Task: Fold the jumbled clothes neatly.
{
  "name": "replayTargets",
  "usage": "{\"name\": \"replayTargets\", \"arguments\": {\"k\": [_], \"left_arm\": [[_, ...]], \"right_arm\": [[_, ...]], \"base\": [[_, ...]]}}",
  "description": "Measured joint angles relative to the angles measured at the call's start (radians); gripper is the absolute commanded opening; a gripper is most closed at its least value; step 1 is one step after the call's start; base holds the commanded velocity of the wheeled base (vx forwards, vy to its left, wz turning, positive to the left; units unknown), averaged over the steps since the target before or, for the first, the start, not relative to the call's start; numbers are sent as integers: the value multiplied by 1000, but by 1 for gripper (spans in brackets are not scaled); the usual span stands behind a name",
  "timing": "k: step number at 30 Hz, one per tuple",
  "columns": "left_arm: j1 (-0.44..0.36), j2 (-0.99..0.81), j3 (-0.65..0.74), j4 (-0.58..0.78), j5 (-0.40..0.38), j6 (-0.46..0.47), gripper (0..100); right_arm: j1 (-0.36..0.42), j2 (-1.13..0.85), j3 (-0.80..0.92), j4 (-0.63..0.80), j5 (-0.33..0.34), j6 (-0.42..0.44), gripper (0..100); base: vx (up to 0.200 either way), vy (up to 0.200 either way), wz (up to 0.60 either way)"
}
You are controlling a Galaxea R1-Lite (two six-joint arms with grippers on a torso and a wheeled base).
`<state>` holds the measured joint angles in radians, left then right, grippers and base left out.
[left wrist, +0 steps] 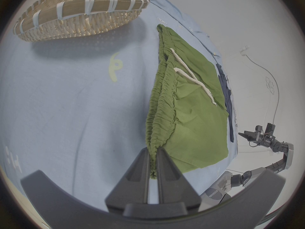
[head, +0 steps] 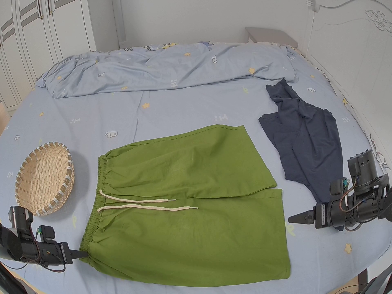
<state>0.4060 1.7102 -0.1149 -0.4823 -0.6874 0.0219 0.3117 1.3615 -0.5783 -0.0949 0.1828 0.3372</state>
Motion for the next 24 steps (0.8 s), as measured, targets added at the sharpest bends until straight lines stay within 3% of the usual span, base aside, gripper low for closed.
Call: {"name": "replayTargets", "arguments": {"k": [7, 21, 24], "left_arm": [[10, 11, 4, 0, 0, 7, 0], [1, 20, 8, 1, 2, 9, 0], [-3, 22, 8, 1, 2, 9, 0]], "right_arm": [[-30, 43, 60, 0, 260, -15, 100], [-22, 232, 144, -2, 460, -179, 100], [-16, 255, 151, -3, 474, -189, 100]], "base": [[0, 0, 0], [0, 0, 0], [0, 0, 0]]}}
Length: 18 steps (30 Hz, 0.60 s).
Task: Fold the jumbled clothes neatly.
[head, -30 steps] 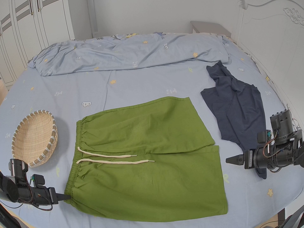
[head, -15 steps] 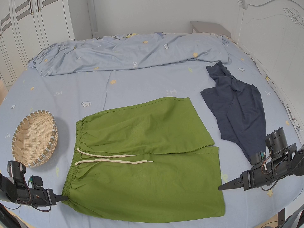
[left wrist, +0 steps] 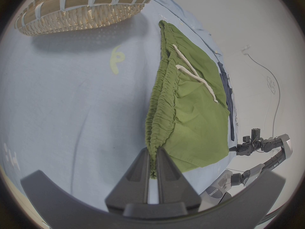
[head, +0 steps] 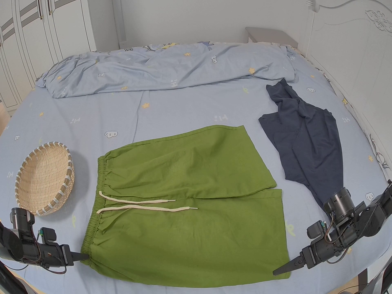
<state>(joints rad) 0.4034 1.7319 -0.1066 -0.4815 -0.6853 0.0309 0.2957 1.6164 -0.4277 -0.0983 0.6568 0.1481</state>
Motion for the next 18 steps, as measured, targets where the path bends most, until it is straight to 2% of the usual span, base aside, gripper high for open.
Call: {"name": "replayTargets", "arguments": {"k": [10, 18], "left_arm": [[-7, 4, 0, 0, 0, 1, 0], [-8, 3, 0, 0, 1, 1, 0]], "right_arm": [[48, 78, 12, -18, 4, -27, 100], [57, 103, 27, -76, 7, -32, 100]], "base": [[0, 0, 0], [0, 0, 0]]}}
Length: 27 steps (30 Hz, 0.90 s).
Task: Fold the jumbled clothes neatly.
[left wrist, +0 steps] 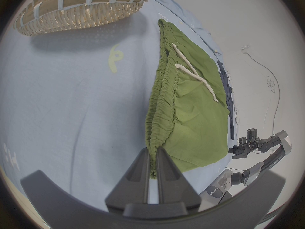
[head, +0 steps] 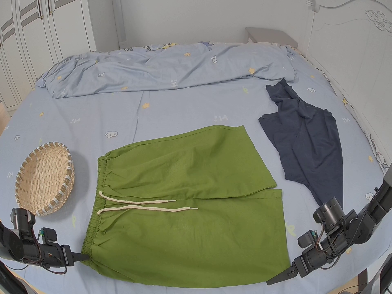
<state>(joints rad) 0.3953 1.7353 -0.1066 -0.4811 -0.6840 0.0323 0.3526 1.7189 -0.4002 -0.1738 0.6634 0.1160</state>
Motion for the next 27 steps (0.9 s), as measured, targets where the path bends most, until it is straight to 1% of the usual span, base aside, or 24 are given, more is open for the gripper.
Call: {"name": "replayTargets", "arguments": {"k": [6, 7, 16, 20, 24, 27], "left_arm": [[2, -1, 1, 0, 0, 0, 0], [3, -1, 1, 0, 0, 0, 0], [9, -2, 0, -2, -1, 0, 0], [14, -2, -1, -1, -3, 0, 0], [18, -4, 2, -1, -5, 0, 0], [19, -9, 7, 0, -6, 4, 0]], "right_arm": [[-2, 16, 30, -87, 2, 4, 100], [-3, 18, 33, -91, 2, 4, 0], [-23, 42, 44, -94, -13, -9, 0], [-46, 44, 52, -74, -11, -44, 0], [-61, 35, 48, 15, -9, -81, 0], [-65, 18, 28, 138, -9, -110, 0]], "base": [[0, 0, 0], [0, 0, 0], [0, 0, 0], [0, 0, 0], [0, 0, 0], [0, 0, 0]]}}
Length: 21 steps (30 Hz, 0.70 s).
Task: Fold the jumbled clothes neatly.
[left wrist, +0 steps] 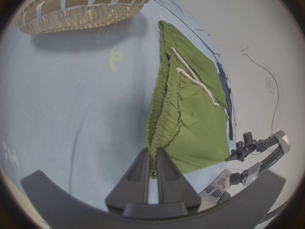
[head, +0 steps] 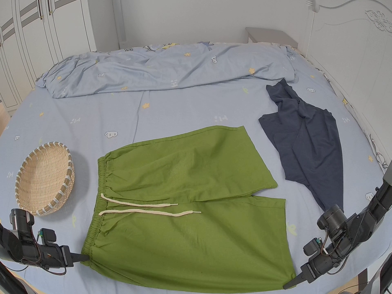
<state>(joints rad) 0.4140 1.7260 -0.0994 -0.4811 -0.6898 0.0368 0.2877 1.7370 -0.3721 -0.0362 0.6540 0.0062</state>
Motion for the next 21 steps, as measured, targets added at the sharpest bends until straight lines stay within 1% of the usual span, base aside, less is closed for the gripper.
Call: {"name": "replayTargets", "arguments": {"k": [2, 5, 11, 14, 18, 21], "left_arm": [[1, -6, 7, 1, 0, 11, 0], [0, -15, 16, -2, -1, 26, 0], [-3, -66, 24, 0, -20, 21, 0], [-7, -111, 24, 10, -29, 13, 0], [-15, -179, 0, 33, -34, -58, 0], [-34, -229, -39, 68, -35, -188, 0]], "right_arm": [[1, -17, -23, 68, -2, -17, 0], [4, -47, -52, 104, -8, -28, 0], [9, -139, -104, 154, -15, -13, 0], [15, -192, -158, 234, -16, 0, 0], [20, -251, -245, 303, -17, 11, 0], [23, -286, -294, 339, -17, 24, 0]], "base": [[0, 0, 0], [0, 0, 0], [0, 0, 0], [0, 0, 0], [0, 0, 0], [0, 0, 0]]}}
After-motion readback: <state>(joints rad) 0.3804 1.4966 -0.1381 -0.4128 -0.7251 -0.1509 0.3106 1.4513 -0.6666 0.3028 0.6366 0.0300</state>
